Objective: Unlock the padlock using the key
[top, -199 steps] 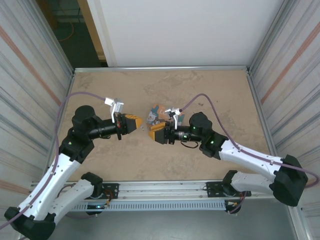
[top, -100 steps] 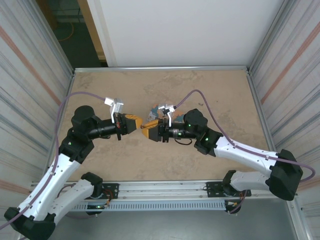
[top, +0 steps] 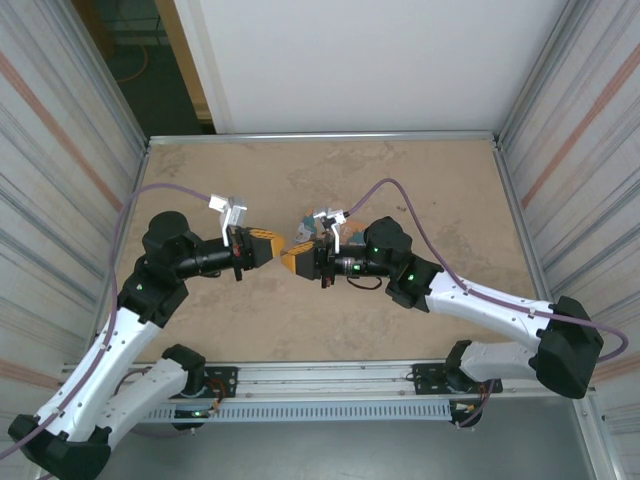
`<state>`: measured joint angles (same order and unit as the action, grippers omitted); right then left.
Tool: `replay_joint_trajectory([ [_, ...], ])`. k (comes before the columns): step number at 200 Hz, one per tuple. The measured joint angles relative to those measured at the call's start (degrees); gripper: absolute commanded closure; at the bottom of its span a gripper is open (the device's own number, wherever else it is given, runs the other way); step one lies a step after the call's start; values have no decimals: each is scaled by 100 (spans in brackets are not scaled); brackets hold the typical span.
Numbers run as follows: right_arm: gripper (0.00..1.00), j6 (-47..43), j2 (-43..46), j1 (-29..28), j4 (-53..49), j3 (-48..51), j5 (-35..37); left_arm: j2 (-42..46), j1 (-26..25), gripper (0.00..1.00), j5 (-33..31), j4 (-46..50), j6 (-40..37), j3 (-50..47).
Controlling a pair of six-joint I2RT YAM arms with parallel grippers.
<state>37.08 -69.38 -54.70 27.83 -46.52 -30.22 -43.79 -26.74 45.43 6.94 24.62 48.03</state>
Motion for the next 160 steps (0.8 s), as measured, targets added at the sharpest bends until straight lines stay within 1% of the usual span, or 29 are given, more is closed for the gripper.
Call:
replay_joint_trajectory([
  [20,100,-2,7,-4,-4,0,39,15,0,100,-7,2,0,0],
  [44,100,-24,68,-11,-111,2,131,24,-2,100,-24,4,0,-4],
  [50,100,-46,94,-22,-155,2,164,24,-11,95,-26,4,2,-4],
  [74,100,-240,262,-52,-535,2,337,61,-48,54,-111,9,20,-15],
  [78,100,-308,299,-52,-645,2,372,81,-44,50,-151,7,-7,-15],
  [88,100,-437,387,-46,-905,2,498,136,-33,42,-238,24,9,-15],
  [113,100,-817,546,-9,-1753,2,826,328,-33,30,-586,157,-74,-48],
  [134,100,-1075,575,164,-2391,4,1034,527,-33,27,-964,361,-146,-232],
  [145,100,-1152,579,365,-2625,50,1095,601,-33,26,-1121,426,-146,-413],
  [160,100,-1235,579,688,-2839,160,1108,675,-33,22,-1309,551,-140,-684],
])
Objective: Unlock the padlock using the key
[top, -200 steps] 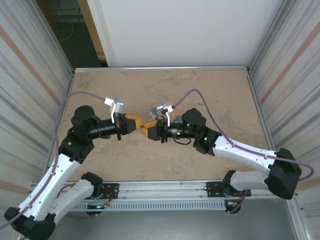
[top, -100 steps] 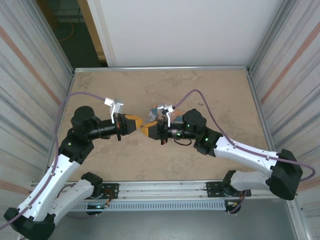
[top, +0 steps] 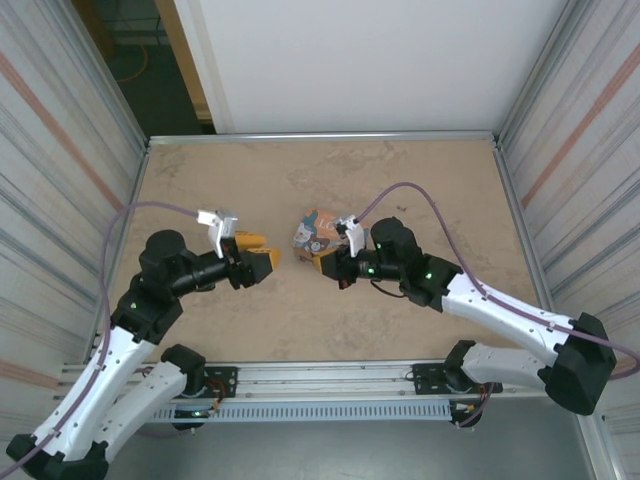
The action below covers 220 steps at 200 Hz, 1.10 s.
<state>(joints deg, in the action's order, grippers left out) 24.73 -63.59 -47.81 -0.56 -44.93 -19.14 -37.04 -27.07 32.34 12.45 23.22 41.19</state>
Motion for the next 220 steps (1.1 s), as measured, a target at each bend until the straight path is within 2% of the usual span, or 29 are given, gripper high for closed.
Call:
replay_joint_trajectory([
  [30,100,-22,-50,669,-146,258,-133,-33,0,16,-210,-33,66,-664],
  [78,100,151,-688,1574,258,498,-688,-710,0,15,-393,-391,238,-1403],
  [119,100,343,-1329,1679,627,496,-949,-1552,-68,15,-483,-1172,264,-1639],
  [165,100,538,-1980,1797,837,337,-964,-2330,-518,16,-789,-1626,-13,-1580],
  [220,100,634,-2308,1864,955,216,-962,-3104,-887,20,-1121,-2131,-358,-1357],
])
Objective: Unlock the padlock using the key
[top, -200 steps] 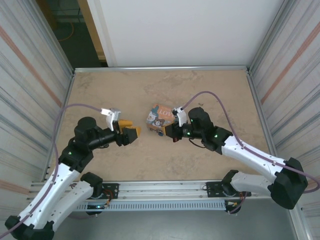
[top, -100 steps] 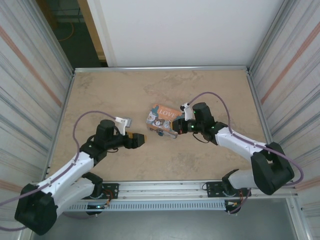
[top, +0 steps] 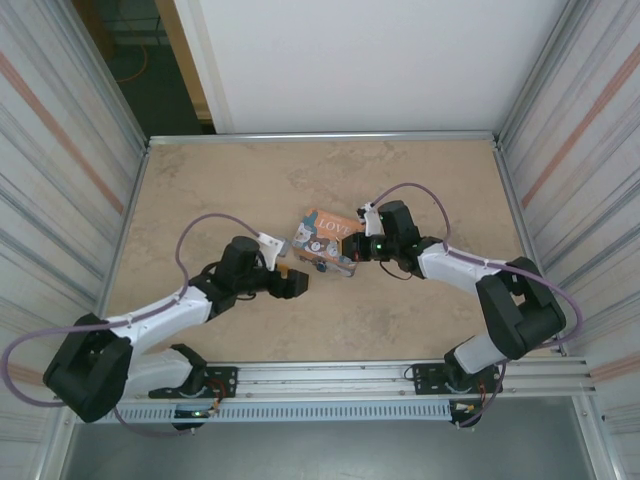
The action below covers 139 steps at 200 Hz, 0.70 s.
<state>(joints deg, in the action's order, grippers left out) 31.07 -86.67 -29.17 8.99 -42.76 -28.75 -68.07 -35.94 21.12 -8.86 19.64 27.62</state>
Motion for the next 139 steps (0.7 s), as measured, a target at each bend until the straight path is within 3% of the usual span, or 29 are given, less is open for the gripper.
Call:
replay_joint_trajectory([
  [67,100,-2,-149,31,57,39,24,-833,-186,25,-267,-463,-151,205],
  [139,100,199,-98,-214,883,444,37,-1252,-203,30,-326,-826,-190,269],
])
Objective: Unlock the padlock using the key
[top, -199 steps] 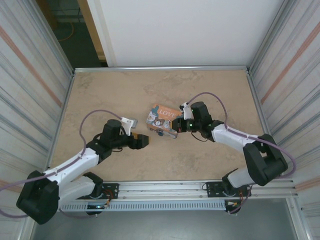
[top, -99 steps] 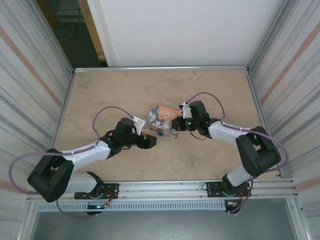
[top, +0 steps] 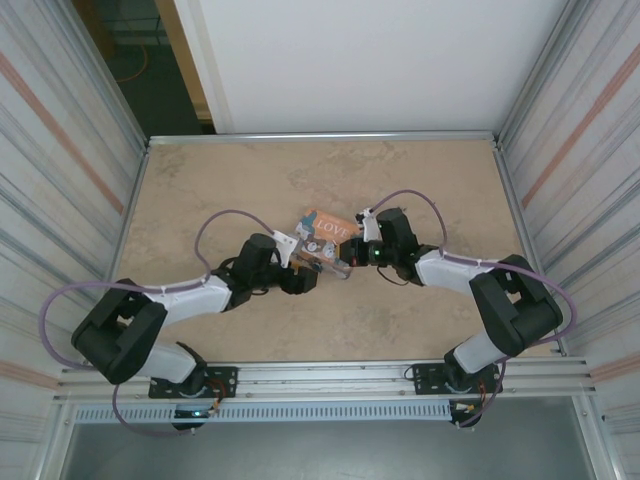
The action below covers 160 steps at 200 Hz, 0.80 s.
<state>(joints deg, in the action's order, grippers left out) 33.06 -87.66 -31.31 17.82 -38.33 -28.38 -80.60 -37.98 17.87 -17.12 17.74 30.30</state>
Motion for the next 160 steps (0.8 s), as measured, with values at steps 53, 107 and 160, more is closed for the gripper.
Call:
replay_joint_trajectory([
  [53,100,103,4,-129,42,15,31,-391,-2,39,-61,-111,-7,181],
  [107,100,98,37,-136,-17,13,83,-813,-2,41,-273,-184,-127,334],
  [160,100,96,83,-146,-109,13,131,-1228,-2,43,-407,-426,-149,358],
])
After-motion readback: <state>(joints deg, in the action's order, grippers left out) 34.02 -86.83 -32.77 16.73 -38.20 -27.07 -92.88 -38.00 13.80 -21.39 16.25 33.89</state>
